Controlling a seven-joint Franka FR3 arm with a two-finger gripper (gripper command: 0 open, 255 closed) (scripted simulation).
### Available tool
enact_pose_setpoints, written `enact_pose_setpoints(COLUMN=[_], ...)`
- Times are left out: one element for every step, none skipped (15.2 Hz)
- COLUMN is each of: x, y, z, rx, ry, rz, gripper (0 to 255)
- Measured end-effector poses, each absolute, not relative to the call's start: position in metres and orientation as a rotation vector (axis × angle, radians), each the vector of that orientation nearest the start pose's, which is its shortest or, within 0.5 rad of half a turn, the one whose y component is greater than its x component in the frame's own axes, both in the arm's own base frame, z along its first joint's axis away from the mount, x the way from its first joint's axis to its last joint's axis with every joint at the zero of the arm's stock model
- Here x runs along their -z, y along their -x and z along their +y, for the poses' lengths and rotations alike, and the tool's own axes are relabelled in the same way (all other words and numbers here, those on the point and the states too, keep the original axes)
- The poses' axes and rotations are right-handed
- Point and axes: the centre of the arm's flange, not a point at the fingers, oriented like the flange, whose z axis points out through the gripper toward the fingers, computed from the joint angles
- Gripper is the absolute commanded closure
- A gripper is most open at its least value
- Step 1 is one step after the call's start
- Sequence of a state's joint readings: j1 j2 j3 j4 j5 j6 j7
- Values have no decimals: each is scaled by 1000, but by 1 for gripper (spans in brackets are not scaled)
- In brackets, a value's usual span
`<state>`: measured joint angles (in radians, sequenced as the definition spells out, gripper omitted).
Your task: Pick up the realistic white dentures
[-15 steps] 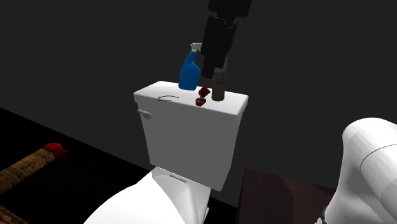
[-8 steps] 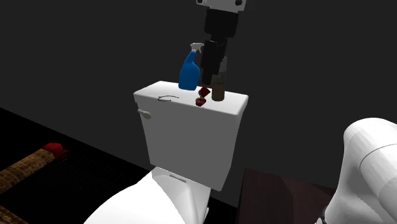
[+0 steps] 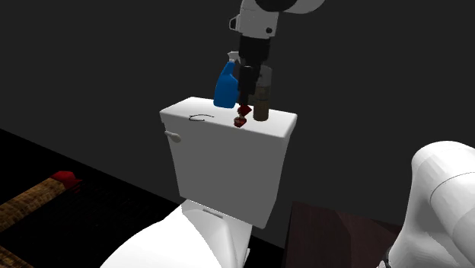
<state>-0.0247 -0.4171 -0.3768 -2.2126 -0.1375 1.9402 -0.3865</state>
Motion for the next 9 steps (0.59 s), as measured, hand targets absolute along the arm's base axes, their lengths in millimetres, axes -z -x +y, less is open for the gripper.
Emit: enact_pose_setpoints(x=[-539, -534, -531, -524, -519, -514, -510, -505, -498], y=[-406, -412, -418, -427, -430, -436, -439, -441, -443], z=[-213, -223, -234, -242, -255, -265, -273, -279, -282], rx=[182, 174, 167, 160, 151, 144, 137, 134, 132], ry=[3166, 3169, 3172, 3175, 3178, 3181, 3184, 3185, 3186], rz=[-84, -93, -102, -112, -120, -130, -139, -143, -145], gripper=[0, 0, 0, 0, 0, 0, 0, 0, 0])
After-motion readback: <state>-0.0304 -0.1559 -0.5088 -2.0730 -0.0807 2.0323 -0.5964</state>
